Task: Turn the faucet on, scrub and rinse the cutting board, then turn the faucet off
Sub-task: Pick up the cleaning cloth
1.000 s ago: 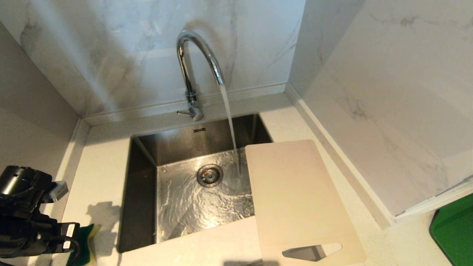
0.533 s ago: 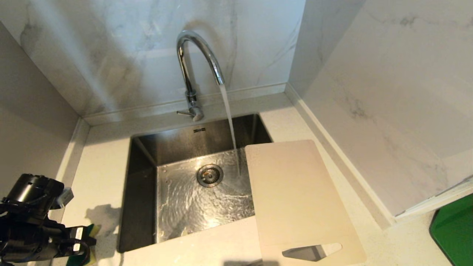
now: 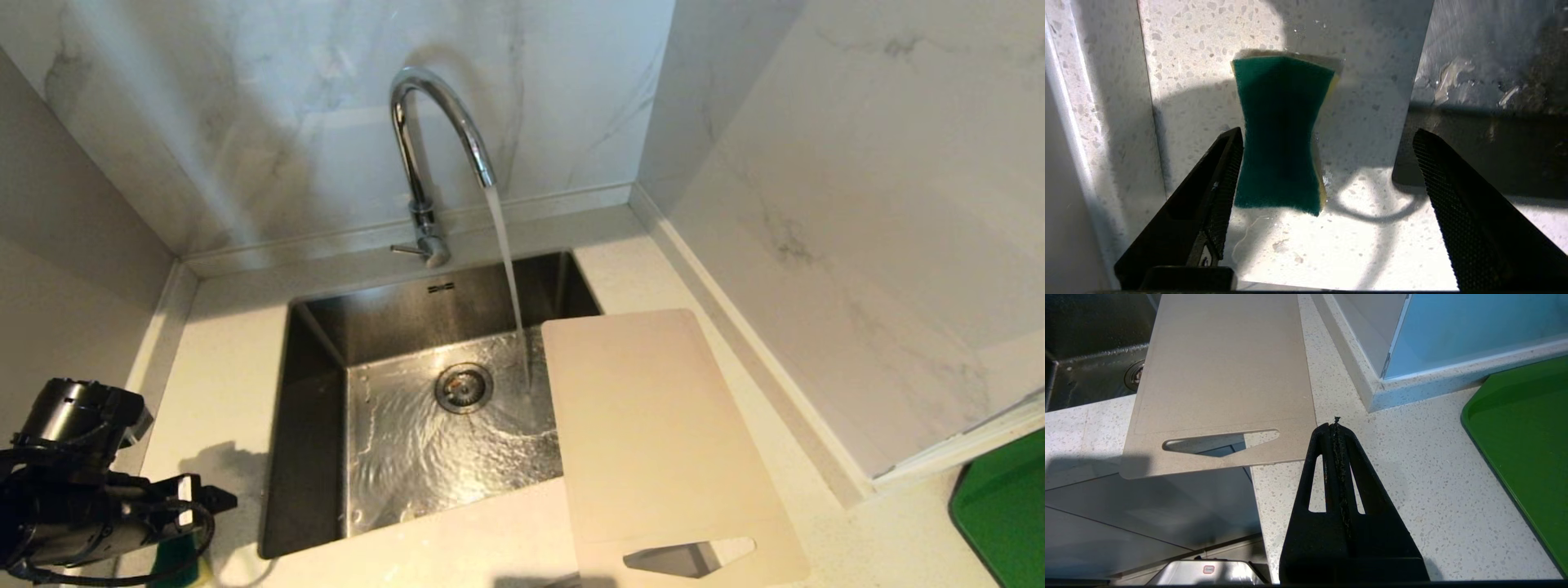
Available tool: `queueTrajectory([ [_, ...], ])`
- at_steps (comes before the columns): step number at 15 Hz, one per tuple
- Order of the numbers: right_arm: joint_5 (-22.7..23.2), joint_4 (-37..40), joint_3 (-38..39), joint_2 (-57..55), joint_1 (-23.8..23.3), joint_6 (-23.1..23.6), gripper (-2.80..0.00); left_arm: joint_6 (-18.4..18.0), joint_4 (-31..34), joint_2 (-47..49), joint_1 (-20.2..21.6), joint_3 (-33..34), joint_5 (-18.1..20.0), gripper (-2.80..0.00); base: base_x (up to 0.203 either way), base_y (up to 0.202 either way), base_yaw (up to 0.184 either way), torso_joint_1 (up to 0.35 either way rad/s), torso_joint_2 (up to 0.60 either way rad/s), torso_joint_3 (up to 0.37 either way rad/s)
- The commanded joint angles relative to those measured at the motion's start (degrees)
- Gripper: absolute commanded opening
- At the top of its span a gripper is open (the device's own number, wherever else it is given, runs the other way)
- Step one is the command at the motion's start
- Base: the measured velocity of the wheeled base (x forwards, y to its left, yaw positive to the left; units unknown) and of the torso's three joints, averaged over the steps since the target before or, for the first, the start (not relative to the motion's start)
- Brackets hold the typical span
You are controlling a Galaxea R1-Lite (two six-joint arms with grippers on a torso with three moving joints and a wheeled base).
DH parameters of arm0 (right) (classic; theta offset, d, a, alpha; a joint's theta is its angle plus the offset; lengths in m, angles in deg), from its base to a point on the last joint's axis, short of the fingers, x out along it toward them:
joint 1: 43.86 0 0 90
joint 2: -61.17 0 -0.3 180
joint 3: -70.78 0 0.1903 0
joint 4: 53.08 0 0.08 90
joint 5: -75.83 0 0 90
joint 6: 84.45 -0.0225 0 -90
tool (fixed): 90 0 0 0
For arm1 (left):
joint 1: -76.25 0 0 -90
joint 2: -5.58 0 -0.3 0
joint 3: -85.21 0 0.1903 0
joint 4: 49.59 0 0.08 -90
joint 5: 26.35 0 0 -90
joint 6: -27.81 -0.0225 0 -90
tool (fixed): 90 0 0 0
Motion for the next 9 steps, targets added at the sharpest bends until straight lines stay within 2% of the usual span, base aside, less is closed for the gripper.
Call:
queueTrajectory([
  [1, 0.0, 0.0, 0.0, 0.0, 0.0, 0.0, -2.80, 1.7, -0.9, 1.1, 1.4, 0.1, -0.1, 0.00, 0.000, 0.000, 0.000, 0.000, 0.00, 0.000],
  [9, 0.0, 0.0, 0.0, 0.0, 0.0, 0.0, -2.80, 4.0, -1.2, 4.4, 2.4, 1.2, 0.0, 0.00, 0.000, 0.000, 0.000, 0.000, 0.00, 0.000],
])
